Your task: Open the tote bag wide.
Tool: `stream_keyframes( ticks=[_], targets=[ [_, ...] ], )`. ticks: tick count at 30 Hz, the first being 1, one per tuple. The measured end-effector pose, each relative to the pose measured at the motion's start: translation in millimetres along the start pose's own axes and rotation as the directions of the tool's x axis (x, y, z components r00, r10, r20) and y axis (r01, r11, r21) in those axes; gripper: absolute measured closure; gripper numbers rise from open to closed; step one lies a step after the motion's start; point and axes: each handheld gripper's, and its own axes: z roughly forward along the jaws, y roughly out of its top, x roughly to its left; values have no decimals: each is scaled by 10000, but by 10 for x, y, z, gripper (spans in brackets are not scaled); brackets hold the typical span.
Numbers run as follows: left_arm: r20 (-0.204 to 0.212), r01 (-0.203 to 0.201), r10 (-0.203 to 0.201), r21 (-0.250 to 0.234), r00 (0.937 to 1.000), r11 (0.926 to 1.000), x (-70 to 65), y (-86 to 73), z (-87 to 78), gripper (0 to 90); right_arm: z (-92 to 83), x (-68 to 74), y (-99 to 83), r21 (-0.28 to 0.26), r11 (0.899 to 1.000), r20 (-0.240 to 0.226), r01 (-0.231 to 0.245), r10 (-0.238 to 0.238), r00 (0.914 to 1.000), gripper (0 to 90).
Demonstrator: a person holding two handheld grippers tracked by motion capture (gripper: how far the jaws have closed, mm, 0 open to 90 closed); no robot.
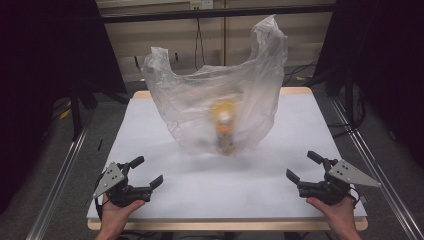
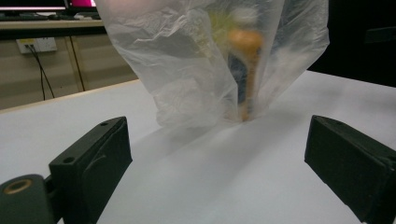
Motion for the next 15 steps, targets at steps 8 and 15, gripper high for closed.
stream_keyframes(
  ticks=[8, 15],
  targets=[
    [261, 470, -483, 484, 9985, 9977, 16, -14, 52, 295, 42, -30, -15, 334, 9994, -332, -67, 78, 9994, 262],
    [754, 723, -771, 652, 9942, 9953, 31, 15, 73, 534, 102, -32, 22, 729, 9973, -926, 111, -43, 9957, 493]
  ],
)
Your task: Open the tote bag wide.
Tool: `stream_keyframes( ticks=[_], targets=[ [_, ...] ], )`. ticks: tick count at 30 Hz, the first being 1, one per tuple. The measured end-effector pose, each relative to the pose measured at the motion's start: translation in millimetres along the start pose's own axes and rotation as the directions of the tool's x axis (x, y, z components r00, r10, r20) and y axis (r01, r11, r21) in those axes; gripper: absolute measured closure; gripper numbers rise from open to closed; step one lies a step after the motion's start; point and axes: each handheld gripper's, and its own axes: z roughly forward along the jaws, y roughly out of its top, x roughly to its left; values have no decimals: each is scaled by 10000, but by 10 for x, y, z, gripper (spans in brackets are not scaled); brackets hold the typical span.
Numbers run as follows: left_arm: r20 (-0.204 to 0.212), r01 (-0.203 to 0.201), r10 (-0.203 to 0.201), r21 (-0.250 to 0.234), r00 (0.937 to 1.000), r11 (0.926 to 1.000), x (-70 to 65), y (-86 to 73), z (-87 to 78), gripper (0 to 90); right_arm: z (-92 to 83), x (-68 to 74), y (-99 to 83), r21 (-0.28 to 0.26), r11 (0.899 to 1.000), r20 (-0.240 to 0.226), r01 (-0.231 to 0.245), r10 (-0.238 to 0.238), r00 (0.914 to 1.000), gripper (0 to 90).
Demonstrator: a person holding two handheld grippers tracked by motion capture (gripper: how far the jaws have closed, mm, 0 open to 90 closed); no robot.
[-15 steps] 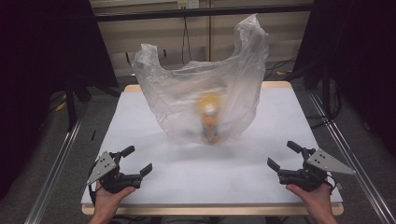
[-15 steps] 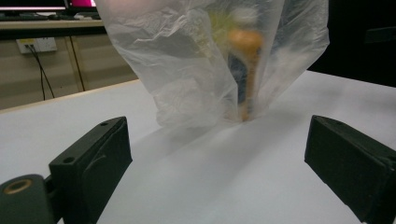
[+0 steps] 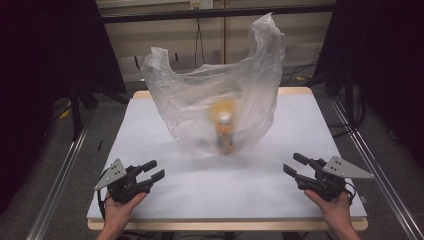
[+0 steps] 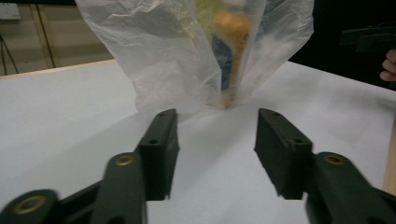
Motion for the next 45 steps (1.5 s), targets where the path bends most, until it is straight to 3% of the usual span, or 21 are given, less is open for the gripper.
stream_keyframes(
  ticks=[1, 2, 4, 5, 6, 7, 12, 14, 15, 16, 19, 21, 22, 25, 26, 29, 32, 34, 39, 41, 45],
  targets=[
    [-6, -84, 84, 45, 10000, 10000, -2, 11, 3, 534, 0, 0, 0, 0, 10000, 0, 0, 0, 10000, 493],
    [172, -121, 119, 106, 9998, 9999, -9, 36, 18, 607, 5, 7, 14, 236, 9997, -162, 52, -49, 9999, 547],
    [238, -186, 183, 120, 9995, 9998, -8, 50, 29, 648, 10, 10, 19, 336, 9994, -236, -8, 16, 9997, 590],
    [726, -137, 113, 318, 9973, 9994, -6, 68, 44, 648, 10, 8, 27, 427, 9991, -417, -42, 60, 9991, 634],
    [387, -226, 217, 224, 9990, 9995, -21, 76, 65, 670, 14, 7, 44, 510, 9987, -507, -48, 74, 9987, 669],
    [477, -284, 272, 246, 9985, 9993, -31, 91, 90, 697, 25, -1, 71, 546, 9982, -690, -251, 288, 9972, 719],
    [849, -454, 422, 356, 9955, 9983, -43, 142, 139, 769, 63, -4, 147, 755, 9970, -946, -169, 240, 9952, 841],
    [936, -232, 197, 355, 9954, 9991, -39, 165, 164, 828, 84, -11, 185, 723, 9970, -1010, -261, 334, 9943, 879],
    [1265, -129, 85, 337, 9919, 9993, -29, 177, 185, 844, 106, -14, 225, 794, 9966, -1145, -206, 297, 9930, 900],
    [1047, -103, 64, 368, 9945, 9993, -37, 189, 202, 856, 123, -12, 245, 803, 9966, -1170, -165, 258, 9928, 900],
    [1295, -107, 40, 506, 9916, 9987, -10, 240, 257, 888, 195, -17, 312, 806, 9965, -1385, -236, 347, 9898, 900],
    [1039, -109, 52, 549, 9946, 9984, -6, 265, 264, 895, 228, -16, 341, 811, 9965, -1468, -186, 304, 9887, 900],
    [1155, -98, 35, 542, 9933, 9985, 14, 290, 270, 900, 294, -17, 417, 802, 9965, -1519, -230, 351, 9878, 900],
    [1011, 60, -105, 452, 9948, 9990, 52, 364, 291, 900, 366, -16, 525, 735, 9971, -1620, -188, 305, 9863, 900],
    [1223, 60, -108, 393, 9924, 9992, 75, 393, 307, 900, 366, -16, 525, 735, 9971, -1620, -188, 305, 9863, 900],
    [932, 97, -125, 307, 9956, 9995, 102, 489, 352, 900, 436, -22, 645, 652, 9977, -1762, -178, 291, 9839, 900],
    [977, 107, -119, 124, 9952, 9999, 119, 593, 419, 900, 496, -28, 772, 439, 9988, -1869, -198, 276, 9820, 900],
    [1215, 74, -78, 34, 9926, 10000, 138, 675, 476, 900, 565, -30, 900, 311, 9994, -1999, -139, 199, 9796, 900],
    [1035, -78, 89, -110, 9946, 9999, 153, 790, 565, 900, 662, -25, 1063, 308, 9995, -2005, 74, -11, 9797, 900],
    [1336, -86, 117, -239, 9910, 9997, 173, 867, 600, 900, 703, -31, 1125, 327, 9994, -1994, 108, -41, 9799, 900],
    [854, -423, 458, -423, 9953, 9982, 205, 1118, 642, 900, 794, -28, 1230, 358, 9990, -2020, 270, -192, 9792, 900]
  ],
)
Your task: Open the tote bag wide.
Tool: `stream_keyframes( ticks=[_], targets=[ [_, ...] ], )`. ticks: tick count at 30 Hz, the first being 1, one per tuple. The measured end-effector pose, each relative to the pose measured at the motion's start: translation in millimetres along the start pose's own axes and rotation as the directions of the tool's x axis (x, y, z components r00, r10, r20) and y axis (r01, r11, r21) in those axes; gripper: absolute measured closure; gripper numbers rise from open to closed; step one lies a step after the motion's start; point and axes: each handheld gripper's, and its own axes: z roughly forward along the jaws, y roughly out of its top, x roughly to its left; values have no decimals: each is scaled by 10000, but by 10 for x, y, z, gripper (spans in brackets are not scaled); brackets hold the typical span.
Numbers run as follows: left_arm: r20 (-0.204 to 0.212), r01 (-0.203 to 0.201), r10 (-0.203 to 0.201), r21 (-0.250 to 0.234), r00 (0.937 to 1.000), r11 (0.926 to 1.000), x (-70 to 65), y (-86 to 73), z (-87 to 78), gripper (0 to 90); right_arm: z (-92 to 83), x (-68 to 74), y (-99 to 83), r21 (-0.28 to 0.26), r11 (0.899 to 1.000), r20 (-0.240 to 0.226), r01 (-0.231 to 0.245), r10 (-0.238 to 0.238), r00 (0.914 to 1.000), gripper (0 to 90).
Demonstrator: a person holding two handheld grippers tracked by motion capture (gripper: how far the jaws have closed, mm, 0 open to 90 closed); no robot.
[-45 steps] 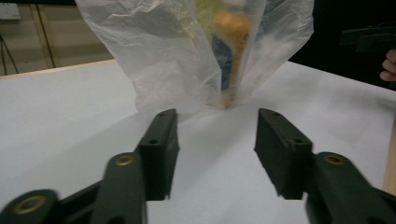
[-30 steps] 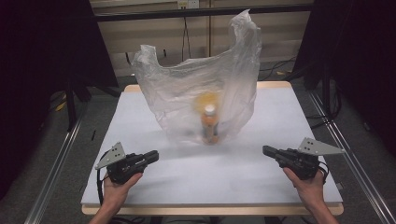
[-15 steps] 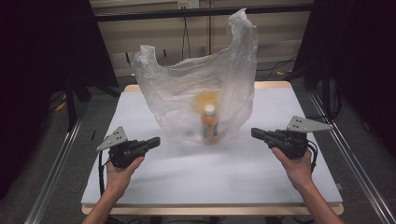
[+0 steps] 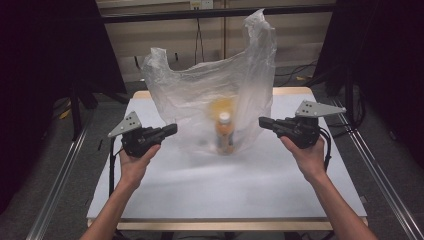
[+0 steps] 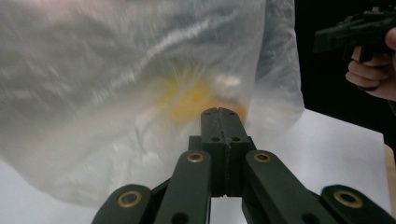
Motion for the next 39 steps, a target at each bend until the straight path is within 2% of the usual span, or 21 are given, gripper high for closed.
stream_keyframes(
  ticks=[2, 3, 5, 16, 17, 19, 20, 21, 22, 23, 24, 25, 26, 31, 33, 39],
  targets=[
    [-18, 11, -11, -75, 10000, 10000, 15, 44, 10, 900, 42, -5, 43, 81, 10000, -25, 42, -42, 10000, 900],
    [299, 52, -45, -225, 9995, 9997, 41, 83, 22, 900, 42, -5, 43, 81, 10000, -25, 42, -42, 10000, 900],
    [284, -19, 28, -312, 9996, 9995, 80, 195, 50, 900, 97, -7, 101, 120, 9999, -63, 82, -81, 9999, 900],
    [78, -74, 78, -453, 9999, 9989, 177, 510, 214, 900, 210, -26, 292, 128, 9998, -18, 160, -160, 9999, 900],
    [-21, -151, 150, -484, 9999, 9987, 202, 606, 233, 900, 231, -29, 317, 160, 9997, -51, 174, -174, 9998, 900],
    [-79, -201, 198, -480, 9998, 9986, 217, 662, 240, 900, 258, -29, 349, 205, 9995, -87, 255, -253, 9996, 900],
    [-76, -220, 216, -591, 9997, 9980, 241, 779, 274, 900, 273, -26, 370, 219, 9994, -107, 272, -269, 9996, 900],
    [-76, -220, 216, -591, 9997, 9980, 241, 779, 274, 900, 273, -26, 370, 219, 9994, -107, 272, -269, 9996, 900],
    [-184, -253, 241, -662, 9995, 9975, 259, 892, 300, 900, 299, -25, 400, 192, 9994, -118, 286, -284, 9995, 900],
    [-184, -253, 241, -662, 9995, 9975, 259, 892, 300, 900, 299, -25, 400, 192, 9994, -118, 286, -284, 9995, 900],
    [-115, -187, 178, -847, 9998, 9962, 278, 982, 333, 900, 314, -22, 426, 177, 9994, -166, 296, -293, 9994, 900],
    [-115, -187, 178, -847, 9998, 9962, 278, 982, 333, 900, 314, -22, 426, 177, 9994, -166, 296, -293, 9994, 900],
    [-154, -168, 154, -907, 9998, 9957, 296, 1049, 366, 900, 329, -19, 452, 160, 9994, -172, 303, -301, 9994, 900],
    [-155, -138, 126, -839, 9998, 9964, 325, 1154, 485, 900, 352, -44, 492, 184, 9994, -138, 297, -294, 9995, 900],
    [-125, -98, 88, -842, 9999, 9964, 346, 1211, 552, 900, 365, -78, 541, 392, 9985, -14, 370, -370, 9993, 900],
    [-247, -33, 17, -685, 9997, 9976, 413, 1290, 671, 900, 373, -172, 679, 231, 9993, 196, 306, -311, 9993, 900]
  ],
)
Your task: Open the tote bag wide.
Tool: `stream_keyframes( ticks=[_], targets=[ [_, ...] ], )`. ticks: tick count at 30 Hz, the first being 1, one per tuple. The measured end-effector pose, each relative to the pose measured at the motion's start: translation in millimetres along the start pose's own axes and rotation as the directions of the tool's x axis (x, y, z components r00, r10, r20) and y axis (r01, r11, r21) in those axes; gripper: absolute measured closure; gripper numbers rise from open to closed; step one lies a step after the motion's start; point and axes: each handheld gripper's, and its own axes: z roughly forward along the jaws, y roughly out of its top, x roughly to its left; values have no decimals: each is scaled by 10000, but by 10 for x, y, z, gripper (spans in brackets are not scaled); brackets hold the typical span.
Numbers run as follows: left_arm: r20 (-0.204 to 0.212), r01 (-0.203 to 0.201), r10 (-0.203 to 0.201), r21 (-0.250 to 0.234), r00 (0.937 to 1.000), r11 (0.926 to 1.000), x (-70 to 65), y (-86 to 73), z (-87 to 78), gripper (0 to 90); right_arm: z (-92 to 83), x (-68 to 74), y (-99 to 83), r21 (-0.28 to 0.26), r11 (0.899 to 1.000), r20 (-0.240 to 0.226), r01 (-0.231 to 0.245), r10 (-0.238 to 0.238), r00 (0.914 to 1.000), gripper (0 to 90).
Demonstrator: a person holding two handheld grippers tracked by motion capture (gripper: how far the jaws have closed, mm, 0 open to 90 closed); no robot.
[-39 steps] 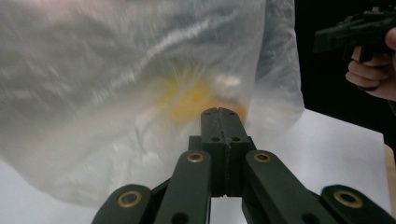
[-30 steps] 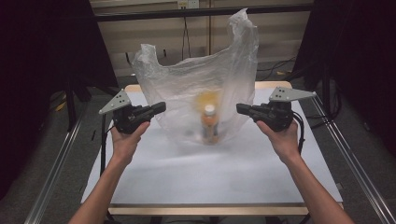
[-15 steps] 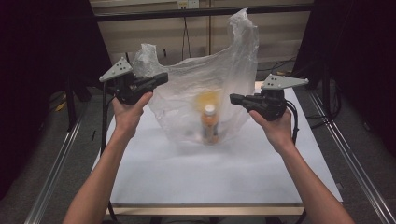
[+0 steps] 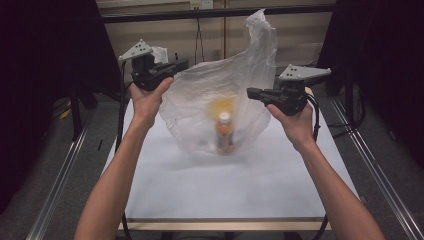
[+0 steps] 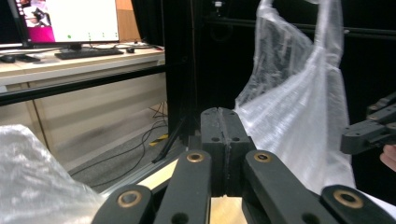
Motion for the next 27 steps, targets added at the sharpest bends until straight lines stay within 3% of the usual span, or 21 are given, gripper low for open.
stream_keyframes(
  ticks=[6, 8, 10, 12, 15, 23, 27],
  targets=[
    [-173, 140, -134, 355, 9998, 9993, 76, 48, 194, 900, 94, -2, 39, -11, 10000, -94, 18, -18, 10000, 900],
    [-88, 345, -342, 385, 9994, 9987, 99, 34, 234, 900, 122, 3, 34, 8, 10000, -205, 21, -21, 9998, 900],
    [-199, 69, -52, 846, 9998, 9964, 96, -3, 287, 900, 146, 0, 31, 34, 10000, -223, 22, -21, 9997, 900],
    [7, -19, 18, 938, 10000, 9956, 83, -47, 304, 899, 156, -4, 26, -14, 10000, -262, -10, 10, 9997, 900],
    [275, -337, 301, 1423, 9992, 9893, 19, -120, 334, 900, 157, -7, 28, -59, 10000, -253, -26, 24, 9997, 900],
    [629, -312, 225, 1402, 9978, 9896, -144, -263, 302, 900, 140, 11, 138, -356, 9994, -243, -43, 34, 9997, 900],
    [810, -514, 397, 1478, 9959, 9877, -233, -307, 325, 900, 146, 45, 213, -478, 9989, -276, 8, -21, 9996, 900]
  ],
)
